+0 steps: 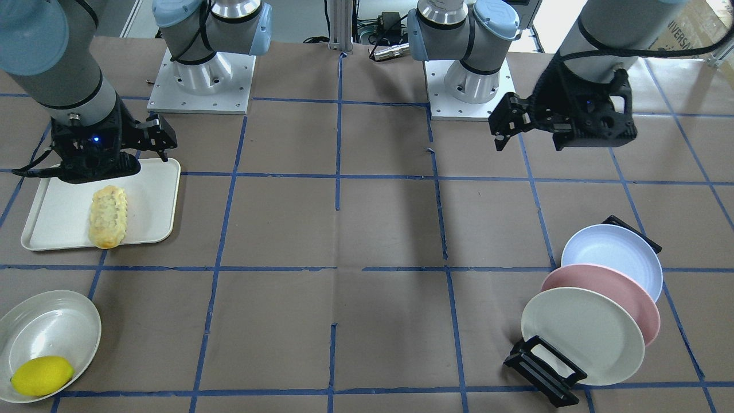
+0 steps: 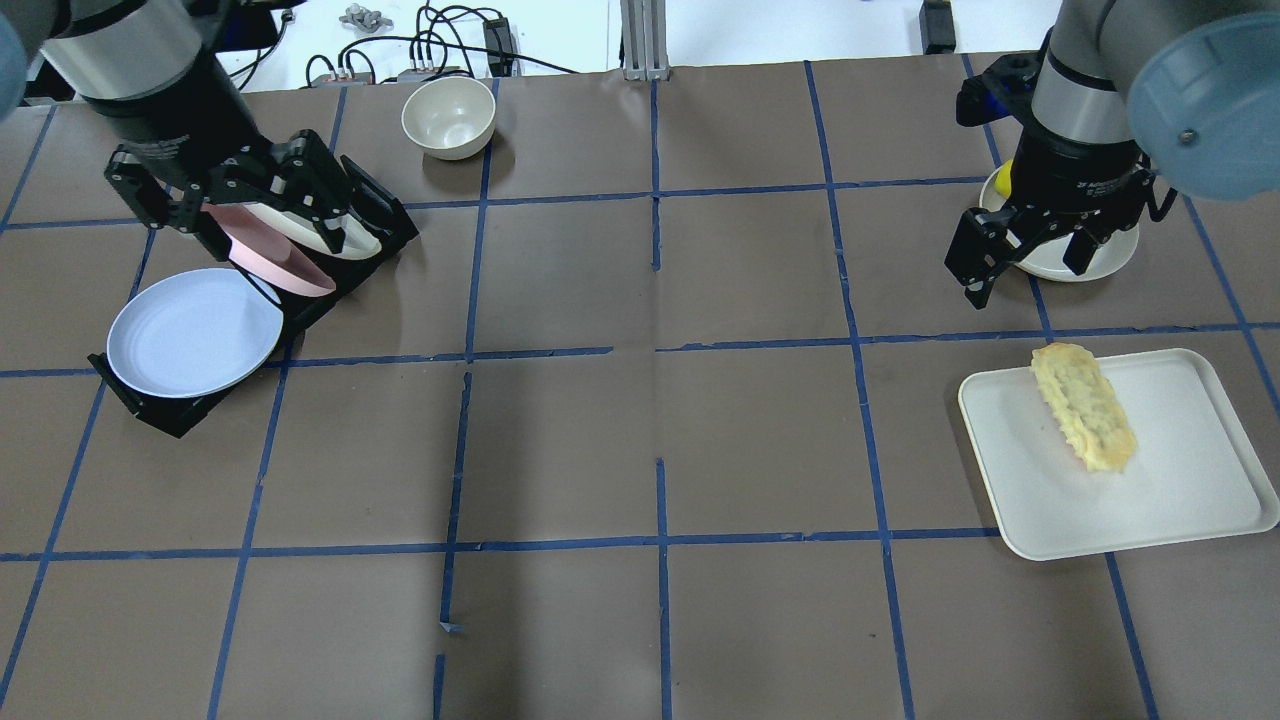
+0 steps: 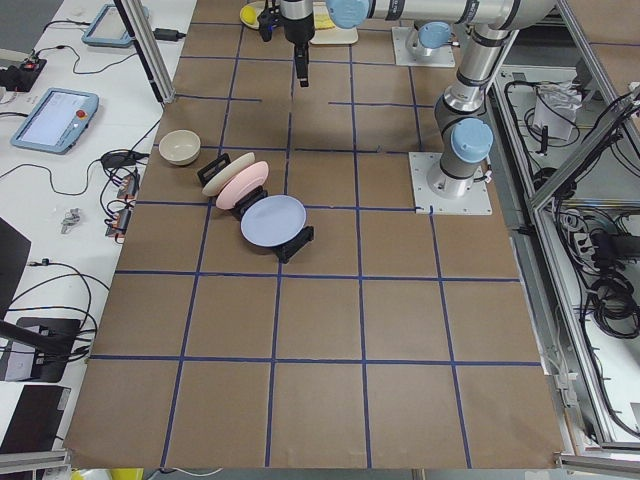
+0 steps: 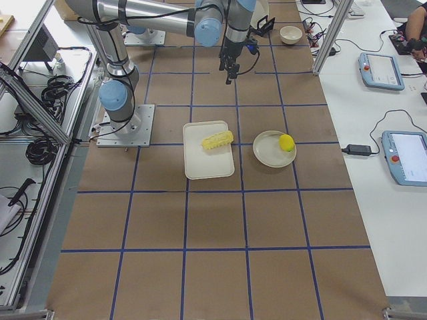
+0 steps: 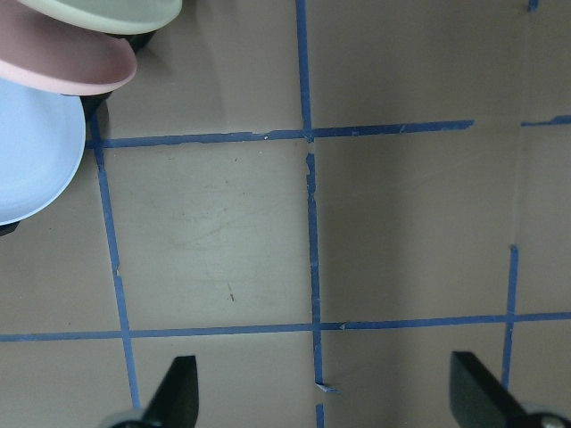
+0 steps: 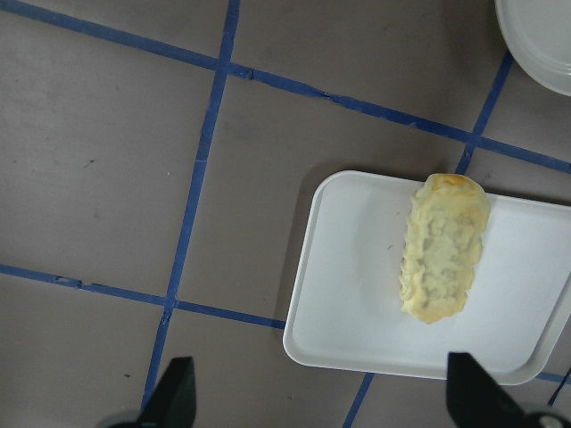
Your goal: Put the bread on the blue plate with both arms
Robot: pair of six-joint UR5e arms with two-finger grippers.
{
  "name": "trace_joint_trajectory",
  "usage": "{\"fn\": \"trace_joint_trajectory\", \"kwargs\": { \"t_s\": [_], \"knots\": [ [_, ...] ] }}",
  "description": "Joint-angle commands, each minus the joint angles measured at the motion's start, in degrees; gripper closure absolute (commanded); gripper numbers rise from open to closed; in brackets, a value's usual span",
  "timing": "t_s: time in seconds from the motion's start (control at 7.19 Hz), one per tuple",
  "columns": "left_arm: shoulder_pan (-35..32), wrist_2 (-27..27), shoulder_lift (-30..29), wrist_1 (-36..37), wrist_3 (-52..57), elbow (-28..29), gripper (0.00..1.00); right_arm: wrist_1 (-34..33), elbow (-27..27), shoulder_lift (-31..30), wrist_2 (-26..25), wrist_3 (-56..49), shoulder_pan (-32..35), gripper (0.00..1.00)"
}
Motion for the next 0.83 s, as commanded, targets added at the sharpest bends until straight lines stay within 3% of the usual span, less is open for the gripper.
{"fn": "trace_joint_trajectory", "kwargs": {
  "t_s": [0.0,0.7],
  "knots": [
    [8.8,0.0,-1.3,0.1,10.5,0.6,0.0,0.0,0.1,0.0,-0.1,0.0,-0.1,0.0],
    [26.8,2.0,-17.9,6.7,37.7,6.5,0.0,-0.7,1.2,0.0,-0.5,-0.4,-0.4,0.0]
  ]
}}
